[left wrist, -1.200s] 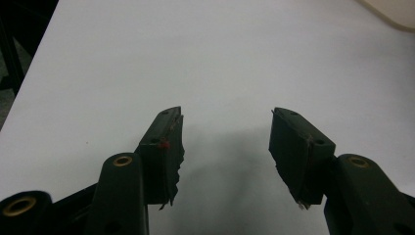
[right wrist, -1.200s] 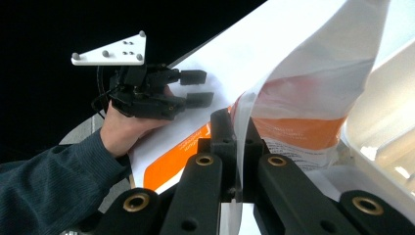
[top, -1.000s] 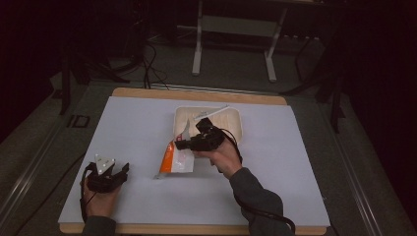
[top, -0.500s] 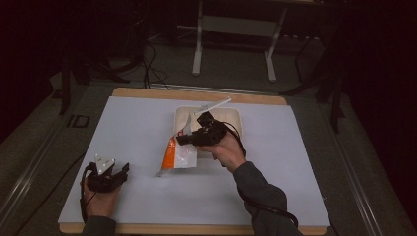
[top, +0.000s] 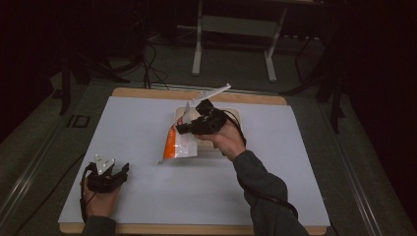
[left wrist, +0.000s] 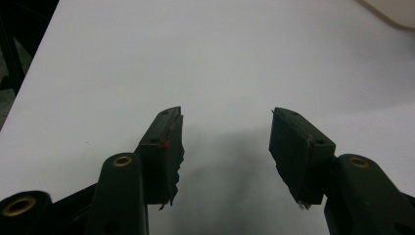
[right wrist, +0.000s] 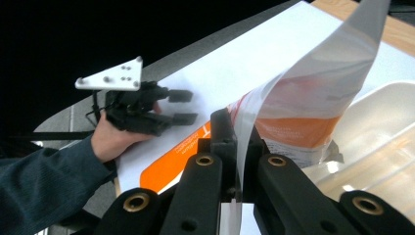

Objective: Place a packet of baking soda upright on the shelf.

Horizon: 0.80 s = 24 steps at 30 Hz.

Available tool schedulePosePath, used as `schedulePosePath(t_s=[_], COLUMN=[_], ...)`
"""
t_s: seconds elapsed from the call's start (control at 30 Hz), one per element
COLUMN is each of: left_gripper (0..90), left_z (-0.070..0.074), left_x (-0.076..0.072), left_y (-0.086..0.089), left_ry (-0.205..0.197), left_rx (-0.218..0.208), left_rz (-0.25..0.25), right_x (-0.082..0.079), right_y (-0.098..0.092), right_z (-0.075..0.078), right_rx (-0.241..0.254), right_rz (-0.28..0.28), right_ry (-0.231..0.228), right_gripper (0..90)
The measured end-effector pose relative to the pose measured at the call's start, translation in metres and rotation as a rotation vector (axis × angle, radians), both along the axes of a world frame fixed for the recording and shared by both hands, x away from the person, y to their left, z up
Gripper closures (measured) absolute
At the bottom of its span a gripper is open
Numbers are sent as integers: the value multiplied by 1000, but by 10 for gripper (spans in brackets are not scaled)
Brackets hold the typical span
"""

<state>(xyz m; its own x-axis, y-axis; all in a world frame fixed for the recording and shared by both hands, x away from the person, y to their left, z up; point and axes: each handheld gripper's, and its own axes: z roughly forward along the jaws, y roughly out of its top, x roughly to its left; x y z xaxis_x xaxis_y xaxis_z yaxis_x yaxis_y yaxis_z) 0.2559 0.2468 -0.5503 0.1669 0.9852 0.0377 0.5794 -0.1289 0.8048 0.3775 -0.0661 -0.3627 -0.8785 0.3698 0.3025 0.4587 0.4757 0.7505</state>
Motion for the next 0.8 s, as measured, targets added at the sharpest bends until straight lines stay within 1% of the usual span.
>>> schedulePosePath(t_s=[0.1, 0.13, 0.27, 0.33, 0.57, 0.8], left_gripper=[461, 461, 460, 460, 460, 459], left_z=[0, 0, 0, 0, 0, 0], left_x=[0, 0, 0, 0, 0, 0], left_y=[0, 0, 1, 1, 1, 1], left_ry=[1, 1, 0, -1, 0, 0], left_rx=[-4, -5, -9, -11, -11, -13], left_rz=[-1, -1, -1, 0, 0, 0], right_x=[7, 9, 18, 23, 35, 46], right_y=[0, 0, 0, 0, -2, -4], right_z=[4, 4, 6, 7, 11, 11], right_rx=[-12, -21, -31, -49, -49, -69], right_rz=[-18, -21, -41, -51, -96, -140], right_ry=[-3, -14, -17, -27, -36, -48], right_gripper=[900, 900, 900, 900, 900, 900])
